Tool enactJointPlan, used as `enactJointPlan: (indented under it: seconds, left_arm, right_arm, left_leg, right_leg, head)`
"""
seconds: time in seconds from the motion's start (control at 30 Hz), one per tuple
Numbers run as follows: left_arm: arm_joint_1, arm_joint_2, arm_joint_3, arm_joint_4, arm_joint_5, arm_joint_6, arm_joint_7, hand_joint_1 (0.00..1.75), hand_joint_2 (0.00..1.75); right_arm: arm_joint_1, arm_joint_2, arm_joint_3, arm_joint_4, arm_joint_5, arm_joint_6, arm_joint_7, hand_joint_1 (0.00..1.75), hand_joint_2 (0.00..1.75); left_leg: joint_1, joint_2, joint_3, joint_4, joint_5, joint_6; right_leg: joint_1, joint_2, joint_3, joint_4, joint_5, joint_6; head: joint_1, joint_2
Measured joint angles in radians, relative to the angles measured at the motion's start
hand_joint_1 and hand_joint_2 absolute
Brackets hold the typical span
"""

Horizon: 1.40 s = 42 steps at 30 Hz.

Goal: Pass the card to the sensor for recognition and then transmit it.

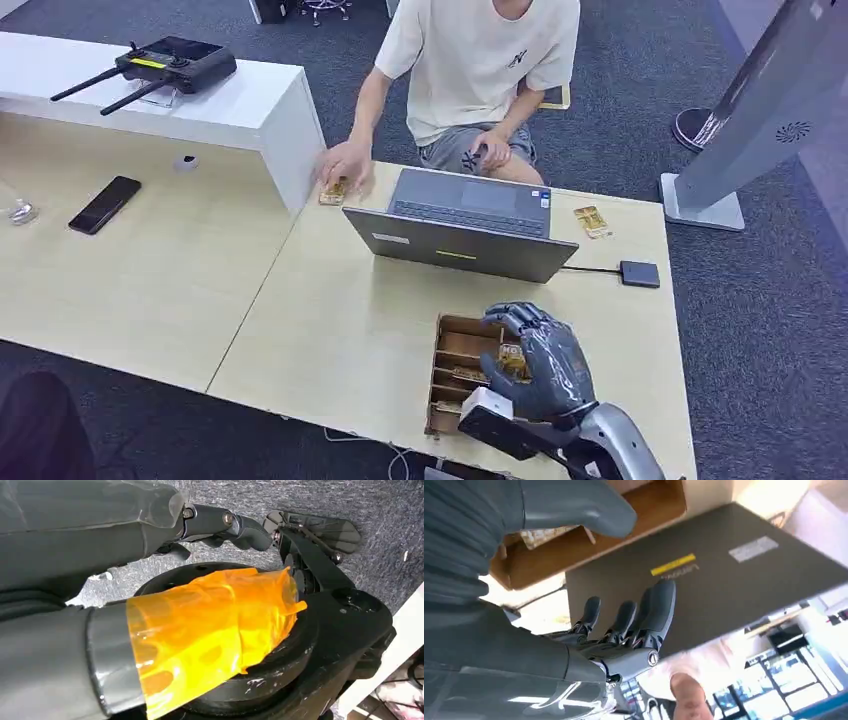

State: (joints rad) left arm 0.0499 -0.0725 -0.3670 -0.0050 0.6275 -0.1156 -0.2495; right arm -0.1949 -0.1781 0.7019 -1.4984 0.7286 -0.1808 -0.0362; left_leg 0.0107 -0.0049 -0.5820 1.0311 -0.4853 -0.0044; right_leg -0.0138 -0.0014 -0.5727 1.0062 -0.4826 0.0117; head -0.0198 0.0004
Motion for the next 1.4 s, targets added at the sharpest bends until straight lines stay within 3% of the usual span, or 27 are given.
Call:
enactJointPlan:
  seconds: [0.13,0.23,1.0,1.07,1.17,1.4]
  left_arm:
    - [-0.001,-0.002,0.0,0.0,0.008,0.015,0.006,0.0,0.0]
    - [-0.002,-0.013,0.0,0.0,0.013,0.043,0.007,0.0,0.0]
    - [-0.003,-0.02,0.001,0.0,0.011,0.042,0.018,0.0,0.0]
    - [-0.003,-0.02,0.001,0.0,0.011,0.042,0.018,0.0,0.0]
    - [-0.004,-0.02,0.001,0.0,0.009,0.042,0.018,0.0,0.0]
    - [-0.004,-0.02,0.002,0.0,0.006,0.042,0.02,0.0,0.0]
  right_arm:
    - [0.006,0.0,0.021,0.008,-0.007,0.014,-0.009,0.8,1.75]
    - [0.012,0.0,0.034,0.015,-0.012,0.023,-0.011,0.73,1.75]
    - [0.015,0.0,0.085,0.066,-0.016,0.031,-0.009,0.98,1.75]
    - [0.015,0.0,0.086,0.075,-0.014,0.031,-0.007,0.91,1.75]
    - [0.014,0.0,0.088,0.085,-0.009,0.029,-0.005,0.96,1.75]
    - [0.009,0.0,0.09,0.111,-0.005,0.028,-0.005,0.91,1.75]
  left_leg:
    - [0.0,0.0,0.0,0.0,0.0,0.0]
    - [0.0,0.0,0.0,0.0,0.0,0.0]
    - [0.0,0.0,0.0,0.0,0.0,0.0]
    - [0.0,0.0,0.0,0.0,0.0,0.0]
    - [0.0,0.0,0.0,0.0,0.0,0.0]
    - [0.0,0.0,0.0,0.0,0.0,0.0]
  right_leg:
    - [0.0,0.0,0.0,0.0,0.0,0.0]
    - [0.0,0.0,0.0,0.0,0.0,0.0]
    - [0.0,0.0,0.0,0.0,0.0,0.0]
    - [0.0,0.0,0.0,0.0,0.0,0.0]
    - [0.0,0.0,0.0,0.0,0.0,0.0]
    - [0.0,0.0,0.0,0.0,0.0,0.0]
  head:
    - [0.0,0.0]
    - [0.0,0.0]
    - [0.0,0.0]
    - [0.0,0.0]
    - [0.0,0.0]
    - [0.0,0.0]
